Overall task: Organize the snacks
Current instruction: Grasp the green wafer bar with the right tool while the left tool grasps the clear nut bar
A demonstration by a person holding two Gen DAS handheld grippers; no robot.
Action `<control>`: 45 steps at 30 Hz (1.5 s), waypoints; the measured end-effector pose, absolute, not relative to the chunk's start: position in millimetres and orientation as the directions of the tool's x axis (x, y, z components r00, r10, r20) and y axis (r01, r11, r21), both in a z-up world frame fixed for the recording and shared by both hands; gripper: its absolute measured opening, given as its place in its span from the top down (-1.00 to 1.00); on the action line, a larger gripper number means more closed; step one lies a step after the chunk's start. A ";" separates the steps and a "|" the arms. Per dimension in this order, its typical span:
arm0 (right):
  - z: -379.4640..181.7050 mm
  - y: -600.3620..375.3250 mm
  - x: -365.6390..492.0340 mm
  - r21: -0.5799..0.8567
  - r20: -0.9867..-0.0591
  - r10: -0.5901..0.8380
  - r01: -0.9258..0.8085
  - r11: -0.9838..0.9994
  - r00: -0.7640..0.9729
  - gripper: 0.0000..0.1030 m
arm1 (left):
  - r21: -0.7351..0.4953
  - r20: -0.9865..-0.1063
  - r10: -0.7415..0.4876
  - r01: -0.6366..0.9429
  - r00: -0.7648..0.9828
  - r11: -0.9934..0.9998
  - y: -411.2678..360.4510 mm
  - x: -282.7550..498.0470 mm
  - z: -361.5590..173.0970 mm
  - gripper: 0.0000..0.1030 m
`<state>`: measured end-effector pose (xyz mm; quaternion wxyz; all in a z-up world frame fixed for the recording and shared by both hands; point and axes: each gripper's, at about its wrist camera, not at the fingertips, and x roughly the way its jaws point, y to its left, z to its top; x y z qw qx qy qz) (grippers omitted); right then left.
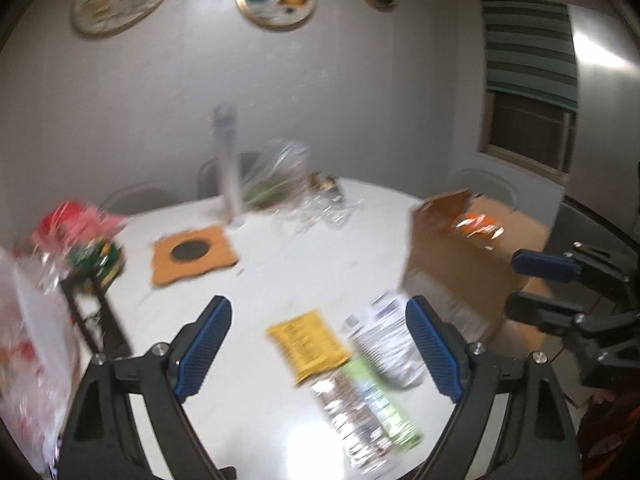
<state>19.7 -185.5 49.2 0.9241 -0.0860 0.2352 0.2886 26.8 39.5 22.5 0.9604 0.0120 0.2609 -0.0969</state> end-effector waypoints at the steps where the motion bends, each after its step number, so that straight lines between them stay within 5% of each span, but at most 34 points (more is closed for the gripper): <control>1: 44.0 -173.8 19.7 -0.027 -0.495 0.502 -0.590 0.807 0.709 0.18 | -0.031 -0.511 -0.172 0.182 0.842 0.983 46.1 24.8 16.7 -0.68; 8: -10.4 -131.2 31.2 0.026 -0.597 0.507 -0.617 0.787 0.622 0.18 | -0.058 -0.569 -0.116 0.101 0.814 0.993 83.8 14.8 -42.5 -0.68; 16: -96.0 -120.0 43.5 0.070 -0.732 0.427 -0.564 0.823 0.531 0.19 | -0.142 -0.636 -0.203 0.146 0.744 0.979 68.9 20.5 -91.4 -0.68; 24: -117.5 -134.7 38.5 0.040 -0.741 0.367 -0.508 0.860 0.563 0.20 | -0.157 -0.651 -0.254 0.201 0.715 0.967 34.1 28.0 -104.4 -0.68; 29: -118.9 -147.8 36.6 0.017 -0.749 0.334 -0.487 0.873 0.572 0.52 | -0.141 -0.671 -0.261 0.226 0.694 0.964 11.9 33.3 -113.5 -0.68; 45: -118.8 -154.5 29.0 0.046 -0.732 0.373 -0.505 0.862 0.571 0.50 | -0.061 -0.703 -0.149 0.149 0.696 0.987 42.4 25.0 -128.0 -0.53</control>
